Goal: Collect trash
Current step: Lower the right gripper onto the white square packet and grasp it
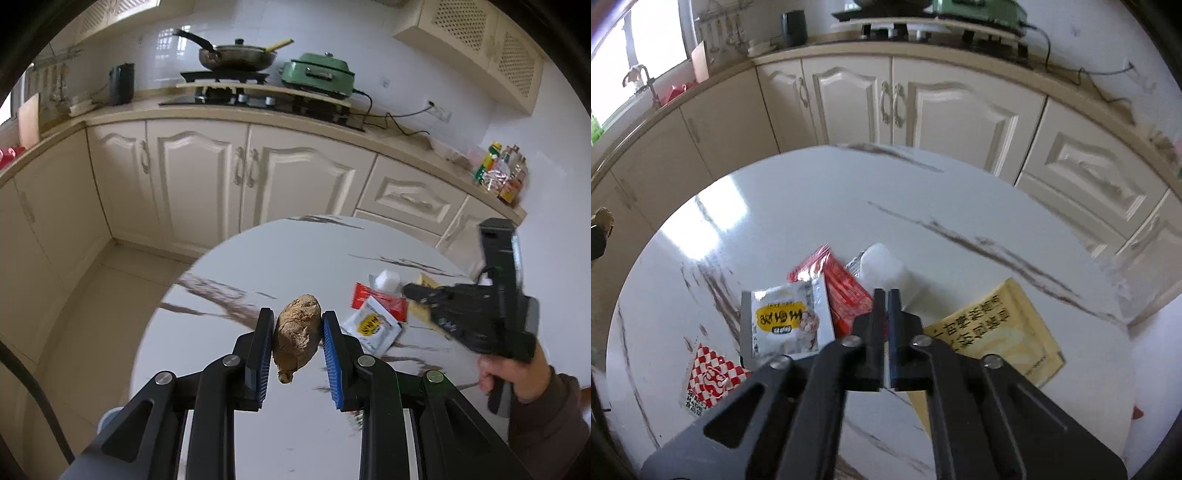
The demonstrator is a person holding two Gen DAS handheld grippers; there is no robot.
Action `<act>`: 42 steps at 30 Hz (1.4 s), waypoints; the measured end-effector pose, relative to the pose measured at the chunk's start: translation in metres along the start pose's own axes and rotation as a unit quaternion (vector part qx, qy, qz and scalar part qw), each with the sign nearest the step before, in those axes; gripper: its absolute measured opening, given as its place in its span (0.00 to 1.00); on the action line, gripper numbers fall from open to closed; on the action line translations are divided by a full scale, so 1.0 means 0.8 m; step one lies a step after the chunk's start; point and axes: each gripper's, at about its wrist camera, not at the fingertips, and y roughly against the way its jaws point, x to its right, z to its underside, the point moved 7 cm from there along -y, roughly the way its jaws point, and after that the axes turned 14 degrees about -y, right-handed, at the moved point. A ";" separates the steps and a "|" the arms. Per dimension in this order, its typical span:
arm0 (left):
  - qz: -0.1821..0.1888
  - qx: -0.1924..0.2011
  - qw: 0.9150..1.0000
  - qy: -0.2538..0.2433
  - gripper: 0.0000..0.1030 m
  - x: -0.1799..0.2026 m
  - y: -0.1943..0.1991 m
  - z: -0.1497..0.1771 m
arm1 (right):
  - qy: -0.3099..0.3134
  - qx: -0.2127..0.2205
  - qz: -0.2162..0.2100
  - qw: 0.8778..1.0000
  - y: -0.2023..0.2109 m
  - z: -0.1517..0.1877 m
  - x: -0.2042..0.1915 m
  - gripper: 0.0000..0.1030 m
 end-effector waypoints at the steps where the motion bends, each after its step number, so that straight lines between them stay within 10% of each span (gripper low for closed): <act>1: 0.001 0.001 1.000 0.004 0.22 -0.004 0.008 0.004 | 0.001 0.006 0.000 1.000 0.008 -0.001 -0.002 0.01; 7: 0.004 0.010 1.000 0.012 0.22 -0.014 0.044 0.024 | 0.005 0.007 -0.007 1.000 0.029 0.001 -0.008 0.08; 10: 0.008 0.005 1.000 0.011 0.22 -0.013 0.049 0.038 | -0.010 0.021 0.001 1.000 0.019 -0.009 -0.002 0.66; 16: 0.010 -0.010 1.000 0.002 0.22 -0.009 0.050 0.044 | -0.026 0.019 0.019 0.999 -0.017 -0.018 -0.008 0.56; 23: 0.020 -0.020 1.000 0.000 0.22 -0.006 0.042 0.039 | -0.045 0.011 0.013 0.999 -0.033 -0.014 -0.006 0.01; 28: 0.019 -0.020 1.000 0.003 0.22 -0.011 0.047 0.034 | -0.051 0.015 -0.003 0.999 -0.018 -0.018 -0.005 0.01; 32: 0.019 -0.015 1.000 0.003 0.22 -0.012 0.051 0.039 | -0.038 0.040 0.002 0.998 -0.017 -0.028 -0.008 0.58; 36: 0.017 -0.024 1.000 -0.002 0.22 -0.017 0.046 0.044 | -0.040 0.032 -0.004 0.999 -0.036 -0.035 -0.013 0.53; 42: 0.017 -0.025 1.000 0.004 0.22 -0.025 0.039 0.043 | -0.035 0.031 0.009 0.999 -0.052 -0.043 -0.014 0.19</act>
